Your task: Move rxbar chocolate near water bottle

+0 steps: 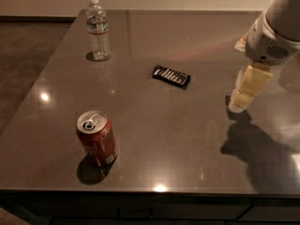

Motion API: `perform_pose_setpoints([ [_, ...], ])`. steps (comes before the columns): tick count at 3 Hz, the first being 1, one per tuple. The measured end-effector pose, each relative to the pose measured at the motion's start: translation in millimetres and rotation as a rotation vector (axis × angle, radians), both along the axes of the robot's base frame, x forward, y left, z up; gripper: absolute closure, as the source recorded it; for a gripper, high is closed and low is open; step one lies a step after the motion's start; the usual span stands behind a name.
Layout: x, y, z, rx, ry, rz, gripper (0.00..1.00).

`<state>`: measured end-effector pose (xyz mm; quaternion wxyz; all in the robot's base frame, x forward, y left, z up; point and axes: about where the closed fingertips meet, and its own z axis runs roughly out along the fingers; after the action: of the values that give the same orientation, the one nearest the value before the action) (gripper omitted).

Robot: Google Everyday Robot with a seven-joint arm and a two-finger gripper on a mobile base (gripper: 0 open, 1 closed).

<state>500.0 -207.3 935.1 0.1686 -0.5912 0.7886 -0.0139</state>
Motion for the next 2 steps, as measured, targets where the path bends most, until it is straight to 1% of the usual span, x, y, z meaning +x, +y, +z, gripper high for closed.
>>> perform_pose_setpoints([
  [1, 24.9, 5.2, -17.4, 0.024, 0.01, -0.015, 0.0],
  [2, 48.6, 15.2, -33.8, 0.054, 0.022, -0.029, 0.0],
])
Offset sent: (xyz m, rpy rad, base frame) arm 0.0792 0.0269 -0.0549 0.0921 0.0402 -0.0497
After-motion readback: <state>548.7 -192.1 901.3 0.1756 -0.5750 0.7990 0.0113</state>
